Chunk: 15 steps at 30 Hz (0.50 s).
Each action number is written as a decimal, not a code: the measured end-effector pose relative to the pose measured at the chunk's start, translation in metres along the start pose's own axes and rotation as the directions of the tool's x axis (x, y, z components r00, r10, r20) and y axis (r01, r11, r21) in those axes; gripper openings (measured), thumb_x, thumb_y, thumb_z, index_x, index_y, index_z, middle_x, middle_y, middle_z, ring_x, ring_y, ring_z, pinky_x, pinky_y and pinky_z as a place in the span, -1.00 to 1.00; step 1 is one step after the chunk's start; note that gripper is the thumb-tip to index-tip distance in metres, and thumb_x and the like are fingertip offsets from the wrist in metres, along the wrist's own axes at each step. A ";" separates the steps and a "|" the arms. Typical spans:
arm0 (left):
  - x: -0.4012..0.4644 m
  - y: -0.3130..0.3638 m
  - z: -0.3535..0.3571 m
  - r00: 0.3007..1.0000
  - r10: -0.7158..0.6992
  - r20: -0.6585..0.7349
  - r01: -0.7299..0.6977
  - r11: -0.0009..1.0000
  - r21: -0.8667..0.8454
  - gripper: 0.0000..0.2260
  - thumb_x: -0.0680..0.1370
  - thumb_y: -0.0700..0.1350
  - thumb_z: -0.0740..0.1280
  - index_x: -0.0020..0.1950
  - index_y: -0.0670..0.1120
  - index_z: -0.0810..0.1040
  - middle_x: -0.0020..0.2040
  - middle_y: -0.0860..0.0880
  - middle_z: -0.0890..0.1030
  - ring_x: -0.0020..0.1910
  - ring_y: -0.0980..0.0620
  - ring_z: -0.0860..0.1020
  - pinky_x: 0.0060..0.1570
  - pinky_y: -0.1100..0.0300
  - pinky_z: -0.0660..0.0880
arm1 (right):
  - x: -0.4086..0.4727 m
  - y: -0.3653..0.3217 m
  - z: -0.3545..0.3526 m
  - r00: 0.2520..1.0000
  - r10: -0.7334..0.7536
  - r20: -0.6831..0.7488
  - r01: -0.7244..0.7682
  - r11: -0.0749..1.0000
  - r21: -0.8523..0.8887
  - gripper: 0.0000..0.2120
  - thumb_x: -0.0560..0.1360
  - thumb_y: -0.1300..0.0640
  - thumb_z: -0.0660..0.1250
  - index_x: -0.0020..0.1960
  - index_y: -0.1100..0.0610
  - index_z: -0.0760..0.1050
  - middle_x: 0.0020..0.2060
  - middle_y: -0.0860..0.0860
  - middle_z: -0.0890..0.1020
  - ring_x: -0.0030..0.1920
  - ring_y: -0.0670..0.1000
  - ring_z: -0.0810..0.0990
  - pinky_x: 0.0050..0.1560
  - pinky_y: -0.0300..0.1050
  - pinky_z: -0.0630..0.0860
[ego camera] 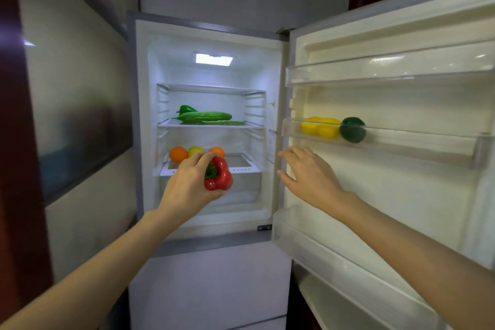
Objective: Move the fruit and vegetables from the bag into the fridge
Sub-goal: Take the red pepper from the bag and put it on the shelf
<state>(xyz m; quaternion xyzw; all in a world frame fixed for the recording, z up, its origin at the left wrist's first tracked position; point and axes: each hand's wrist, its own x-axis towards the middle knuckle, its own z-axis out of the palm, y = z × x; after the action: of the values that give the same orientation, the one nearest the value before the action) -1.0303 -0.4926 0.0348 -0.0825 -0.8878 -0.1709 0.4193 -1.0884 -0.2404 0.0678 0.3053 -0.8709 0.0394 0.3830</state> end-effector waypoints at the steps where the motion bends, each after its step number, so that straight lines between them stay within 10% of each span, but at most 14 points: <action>1: -0.003 -0.010 0.000 1.000 -0.019 0.003 0.019 1.000 0.011 -0.30 0.30 0.03 0.54 0.37 -0.04 0.36 0.27 -0.04 0.44 0.21 -0.09 0.43 0.06 -0.03 0.50 | 0.004 -0.005 0.008 1.000 -0.003 0.020 0.002 1.000 0.015 -0.62 0.54 0.02 0.21 0.32 0.12 0.40 0.21 0.06 0.49 0.23 0.08 0.42 0.17 -0.05 0.40; 15: 0.100 -0.140 0.075 0.986 -0.167 -0.003 0.166 0.980 0.112 -0.30 0.30 0.06 0.53 0.37 -0.01 0.33 0.25 -0.02 0.43 0.18 -0.04 0.42 0.04 0.14 0.43 | 0.146 -0.006 0.158 0.998 -0.025 0.058 0.016 0.990 0.142 -0.57 0.54 0.01 0.21 0.38 0.09 0.33 0.28 0.04 0.45 0.28 0.04 0.38 0.19 -0.09 0.37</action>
<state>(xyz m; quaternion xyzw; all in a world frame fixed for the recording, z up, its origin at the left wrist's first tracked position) -1.1880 -0.5939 0.0351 0.0152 -0.9011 -0.1550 0.4047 -1.2629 -0.3663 0.0566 0.3417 -0.8738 0.0880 0.3347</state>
